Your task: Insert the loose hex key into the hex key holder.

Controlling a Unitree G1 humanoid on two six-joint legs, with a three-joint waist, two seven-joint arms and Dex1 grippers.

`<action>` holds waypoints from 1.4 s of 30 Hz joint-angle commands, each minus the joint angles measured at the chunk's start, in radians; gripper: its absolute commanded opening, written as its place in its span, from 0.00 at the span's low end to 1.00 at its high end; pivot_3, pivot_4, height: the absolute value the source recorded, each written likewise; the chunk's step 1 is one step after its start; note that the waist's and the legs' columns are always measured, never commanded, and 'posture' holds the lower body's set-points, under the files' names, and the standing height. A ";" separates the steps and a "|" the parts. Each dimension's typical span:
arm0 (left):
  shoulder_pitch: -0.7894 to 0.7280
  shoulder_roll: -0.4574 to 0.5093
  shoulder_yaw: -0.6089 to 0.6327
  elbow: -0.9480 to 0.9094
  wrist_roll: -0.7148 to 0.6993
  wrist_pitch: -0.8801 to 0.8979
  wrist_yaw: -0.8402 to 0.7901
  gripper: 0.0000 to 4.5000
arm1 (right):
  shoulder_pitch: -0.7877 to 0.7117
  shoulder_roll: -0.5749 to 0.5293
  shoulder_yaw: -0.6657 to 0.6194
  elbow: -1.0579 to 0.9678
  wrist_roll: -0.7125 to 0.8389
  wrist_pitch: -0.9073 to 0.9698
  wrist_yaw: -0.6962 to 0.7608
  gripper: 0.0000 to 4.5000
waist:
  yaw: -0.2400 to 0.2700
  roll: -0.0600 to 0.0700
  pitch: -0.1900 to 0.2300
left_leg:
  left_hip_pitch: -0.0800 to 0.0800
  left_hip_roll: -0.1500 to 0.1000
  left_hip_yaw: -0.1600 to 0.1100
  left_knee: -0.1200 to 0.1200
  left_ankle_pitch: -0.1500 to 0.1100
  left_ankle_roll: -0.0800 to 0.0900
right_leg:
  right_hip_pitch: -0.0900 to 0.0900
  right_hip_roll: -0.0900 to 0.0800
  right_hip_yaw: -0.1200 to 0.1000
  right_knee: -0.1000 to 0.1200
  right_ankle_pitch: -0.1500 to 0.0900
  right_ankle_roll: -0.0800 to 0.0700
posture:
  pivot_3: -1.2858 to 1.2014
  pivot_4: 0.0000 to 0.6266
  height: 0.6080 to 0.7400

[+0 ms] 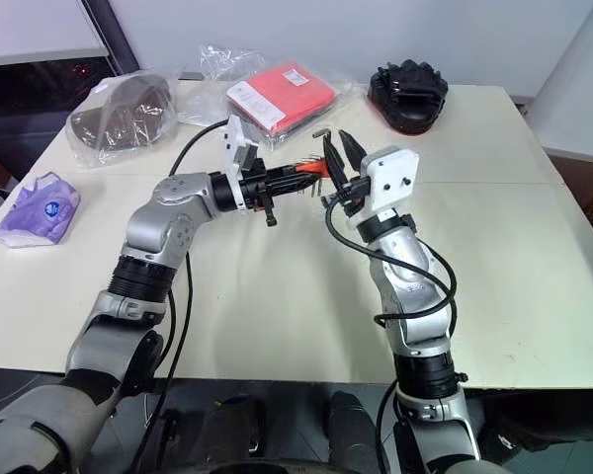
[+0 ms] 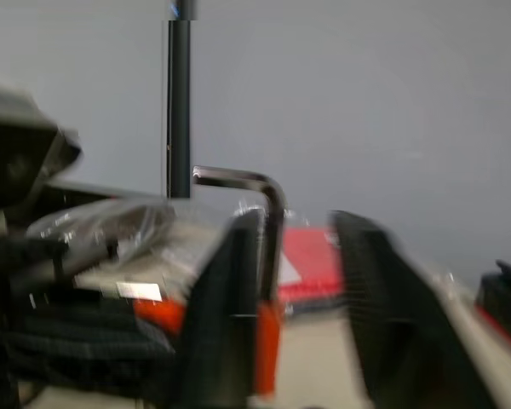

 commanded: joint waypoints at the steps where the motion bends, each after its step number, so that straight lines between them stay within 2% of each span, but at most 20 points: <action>1: -0.028 -0.005 0.021 -0.045 -0.019 -0.007 0.002 0.00 | -0.003 -0.005 -0.020 -0.050 0.012 0.000 -0.003 0.67 | 0.000 0.000 0.000 | 0.000 0.000 0.000 0.000 0.000 0.000 | 0.000 0.000 0.000 0.000 0.000 0.000 | 0.52 0.24 1.00; 4: -0.024 -0.006 0.020 -0.047 -0.019 -0.008 0.003 0.00 | 0.022 -0.020 -0.031 -0.091 0.023 0.030 0.003 0.99 | 0.000 0.000 0.000 | 0.000 0.000 0.000 0.000 0.000 0.000 | 0.000 0.000 0.000 0.000 0.000 0.000 | 0.52 0.24 1.00; 11: -0.012 -0.010 0.016 -0.052 -0.020 -0.004 0.005 0.00 | 0.193 -0.109 -0.101 -0.313 0.145 0.162 0.056 0.99 | 0.004 0.000 0.000 | 0.000 0.000 0.000 -0.001 0.000 0.000 | 0.001 0.000 0.000 -0.002 0.000 0.000 | 0.52 0.24 1.00; 15: 0.002 -0.014 0.014 -0.053 -0.033 0.026 0.003 0.00 | 0.353 -0.177 -0.191 -0.435 0.263 0.249 0.095 0.99 | 0.005 0.000 0.000 | 0.000 0.000 -0.001 -0.001 0.000 0.000 | 0.002 0.000 0.000 -0.003 0.000 0.000 | 0.52 0.24 1.00; 20: 0.059 -0.059 0.000 -0.059 -0.087 0.160 0.014 0.00 | 0.533 -0.305 -0.323 -0.505 0.350 0.310 0.173 0.99 | 0.004 0.000 0.000 | 0.001 -0.001 -0.001 -0.001 0.000 0.000 | 0.004 0.000 0.000 -0.004 0.000 0.000 | 0.52 0.24 1.00; 26: 0.109 -0.129 -0.006 -0.066 -0.140 0.328 0.060 0.00 | 0.562 -0.347 -0.388 -0.514 0.360 0.317 0.150 0.99 | 0.002 0.000 0.000 | 0.001 0.000 -0.001 -0.001 0.000 0.000 | 0.004 0.001 0.000 -0.004 0.000 0.000 | 0.52 0.24 1.00; 32: 0.087 -0.231 0.065 0.077 -0.208 0.543 0.185 0.00 | 0.591 -0.333 -0.359 -0.536 0.317 0.303 0.114 0.99 | 0.006 0.000 0.000 | 0.001 -0.001 -0.001 0.000 0.000 0.000 | 0.004 0.001 0.000 -0.004 0.000 0.000 | 0.52 0.24 1.00; 42: 0.096 -0.233 0.052 0.173 -0.174 0.647 0.247 0.00 | 0.632 -0.313 -0.323 -0.554 0.264 0.284 0.085 0.99 | 0.004 0.000 0.000 | 0.001 -0.001 -0.001 -0.001 0.000 0.000 | 0.004 0.001 0.000 -0.004 0.000 0.000 | 0.52 0.24 1.00</action>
